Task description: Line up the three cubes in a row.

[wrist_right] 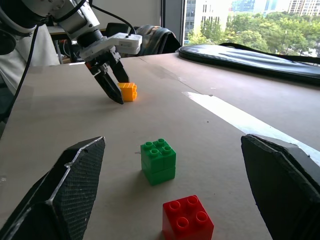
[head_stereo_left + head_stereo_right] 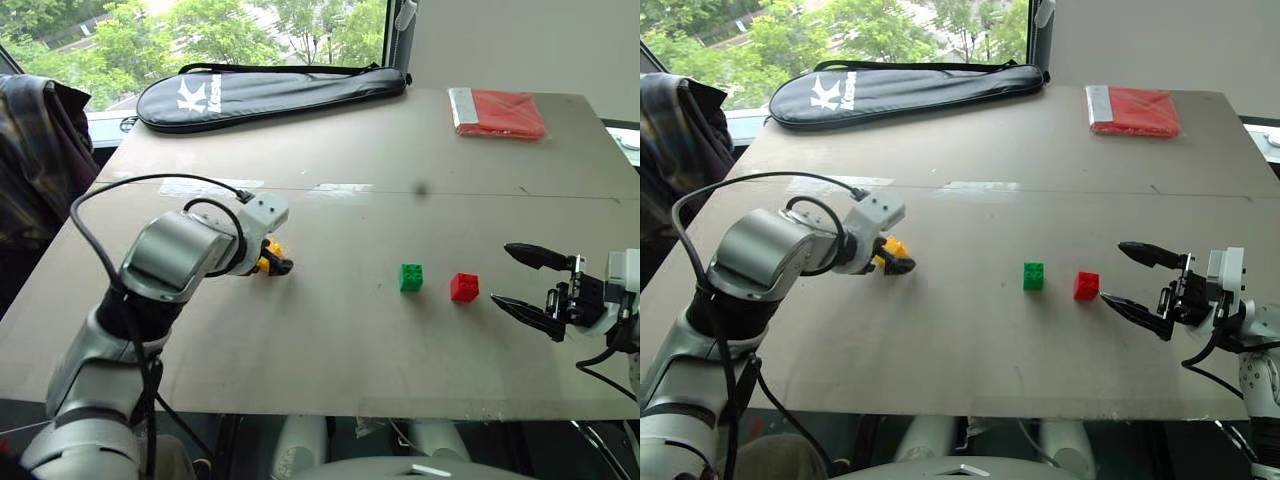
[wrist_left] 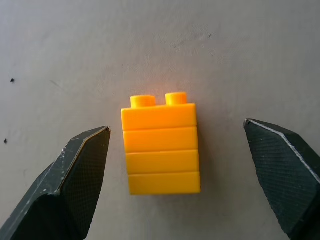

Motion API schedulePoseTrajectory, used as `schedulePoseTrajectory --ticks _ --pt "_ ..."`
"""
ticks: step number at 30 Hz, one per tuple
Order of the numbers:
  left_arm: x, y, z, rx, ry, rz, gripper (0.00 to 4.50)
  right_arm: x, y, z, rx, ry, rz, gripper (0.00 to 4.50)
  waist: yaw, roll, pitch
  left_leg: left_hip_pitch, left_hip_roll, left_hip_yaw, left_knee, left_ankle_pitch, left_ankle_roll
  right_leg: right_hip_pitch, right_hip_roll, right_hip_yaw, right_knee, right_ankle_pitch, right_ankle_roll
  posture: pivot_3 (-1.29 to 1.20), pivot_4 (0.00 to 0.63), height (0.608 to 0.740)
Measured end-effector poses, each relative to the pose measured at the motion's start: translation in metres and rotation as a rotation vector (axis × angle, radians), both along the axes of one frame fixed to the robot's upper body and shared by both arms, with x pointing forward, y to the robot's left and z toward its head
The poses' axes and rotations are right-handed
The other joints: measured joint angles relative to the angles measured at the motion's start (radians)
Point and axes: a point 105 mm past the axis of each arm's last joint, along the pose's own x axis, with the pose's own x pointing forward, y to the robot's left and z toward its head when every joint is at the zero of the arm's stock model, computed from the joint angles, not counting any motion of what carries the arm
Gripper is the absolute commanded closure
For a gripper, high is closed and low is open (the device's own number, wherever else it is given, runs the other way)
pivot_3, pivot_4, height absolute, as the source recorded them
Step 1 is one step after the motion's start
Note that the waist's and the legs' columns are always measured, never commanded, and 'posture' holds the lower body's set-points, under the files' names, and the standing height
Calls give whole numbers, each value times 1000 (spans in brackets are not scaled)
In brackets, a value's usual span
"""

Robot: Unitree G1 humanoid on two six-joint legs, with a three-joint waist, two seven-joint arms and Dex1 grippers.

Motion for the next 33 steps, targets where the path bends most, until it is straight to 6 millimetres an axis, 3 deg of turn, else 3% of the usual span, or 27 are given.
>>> schedulePoseTrajectory --ticks 15,18,23,33 --pt "12 -7 -4 29 37 18 110 -12 2 -10 25 13 -47 0 1 0 0 -1 0 0 1 0 0 -1 0 0 1 0 0 0 150 708" --pt "12 -8 -5 31 38 12 873 -12 3 -9 25 6 -48 0 1 0 0 0 0 0 1 0 0 -1 0 0 2 0 0 0 150 708" --pt "10 -14 -7 36 42 -14 3136 -11 4 -6 23 -11 -47 0 -1 0 0 1 0 0 1 0 0 0 0 1 2 0 0 0 150 708" --pt "17 -7 0 -18 -49 0 3197 -7 3 -5 25 -18 -51 0 0 0 0 0 0 0 1 0 0 -1 0 0 2 0 0 0 150 708"
